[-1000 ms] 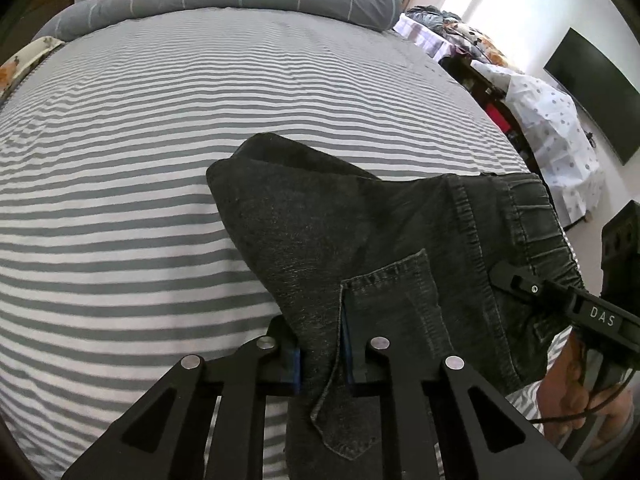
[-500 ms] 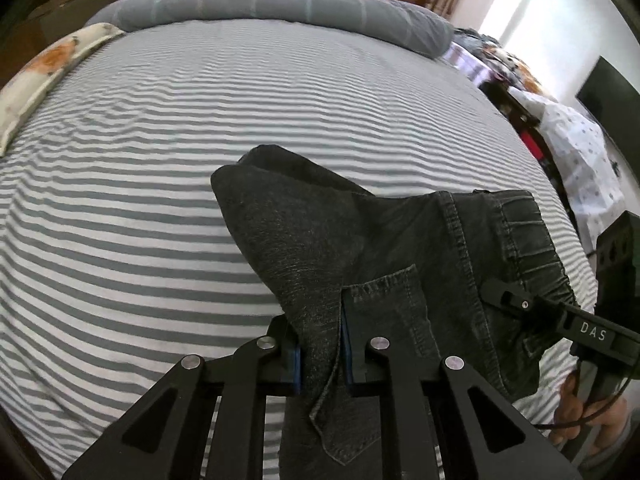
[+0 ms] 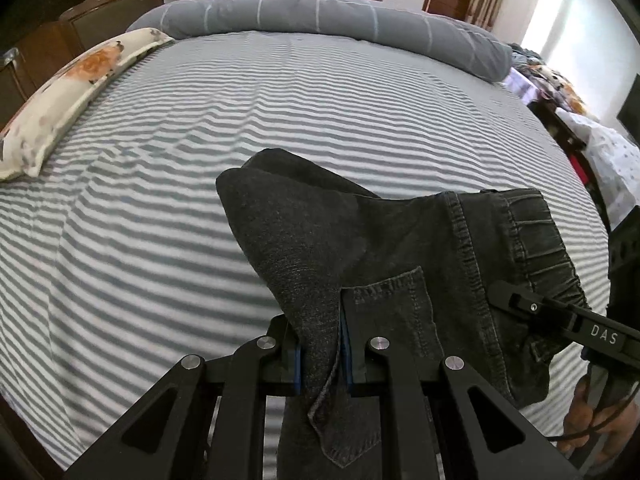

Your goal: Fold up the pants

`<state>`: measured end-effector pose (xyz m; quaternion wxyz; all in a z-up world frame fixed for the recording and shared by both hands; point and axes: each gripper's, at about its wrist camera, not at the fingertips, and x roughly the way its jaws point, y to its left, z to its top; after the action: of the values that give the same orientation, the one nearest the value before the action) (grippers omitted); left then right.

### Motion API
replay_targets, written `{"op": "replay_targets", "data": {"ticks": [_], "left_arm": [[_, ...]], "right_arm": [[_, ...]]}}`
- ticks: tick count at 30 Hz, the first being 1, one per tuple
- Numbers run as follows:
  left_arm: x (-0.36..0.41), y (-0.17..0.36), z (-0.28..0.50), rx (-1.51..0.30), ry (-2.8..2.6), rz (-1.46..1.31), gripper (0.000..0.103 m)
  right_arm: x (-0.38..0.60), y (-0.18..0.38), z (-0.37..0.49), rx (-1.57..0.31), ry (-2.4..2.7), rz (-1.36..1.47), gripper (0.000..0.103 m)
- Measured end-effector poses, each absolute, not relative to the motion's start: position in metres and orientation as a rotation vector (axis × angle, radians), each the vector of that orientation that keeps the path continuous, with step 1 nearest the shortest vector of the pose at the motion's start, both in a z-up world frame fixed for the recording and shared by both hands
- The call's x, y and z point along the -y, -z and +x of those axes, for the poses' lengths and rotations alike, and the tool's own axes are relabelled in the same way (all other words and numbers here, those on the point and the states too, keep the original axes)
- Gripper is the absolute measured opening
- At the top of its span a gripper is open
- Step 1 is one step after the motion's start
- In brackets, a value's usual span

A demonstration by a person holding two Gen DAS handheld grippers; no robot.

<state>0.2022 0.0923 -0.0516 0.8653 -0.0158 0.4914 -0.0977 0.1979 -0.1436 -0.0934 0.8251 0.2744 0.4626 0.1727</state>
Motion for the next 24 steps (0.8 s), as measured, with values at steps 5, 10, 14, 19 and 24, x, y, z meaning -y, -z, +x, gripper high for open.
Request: {"op": "replay_targets", "data": {"ticks": [5, 10, 14, 19, 24], "left_arm": [[-0.102, 0.058, 0.235, -1.037, 0.188, -0.039, 0.015], [-0.109, 0.073, 0.252, -1.051, 0.164, -0.045, 0.015], [-0.114, 0.088, 0.254, -1.054, 0.149, -0.018, 0.022], [-0.107, 0.093, 0.245, -1.03, 0.112, 0.092, 0.038], [-0.113, 0.094, 0.23, -1.035, 0.076, 0.109, 0.048]], "right_arm": [[0.137, 0.099, 0.226, -0.993, -0.361, 0.588, 0.027], [0.141, 0.11, 0.237, -1.003, -0.348, 0.59, 0.027], [0.144, 0.122, 0.236, -1.012, -0.33, 0.567, 0.032], [0.143, 0.125, 0.228, -1.008, -0.267, 0.513, 0.048], [0.141, 0.123, 0.211, -1.013, -0.237, 0.431, 0.058]]}}
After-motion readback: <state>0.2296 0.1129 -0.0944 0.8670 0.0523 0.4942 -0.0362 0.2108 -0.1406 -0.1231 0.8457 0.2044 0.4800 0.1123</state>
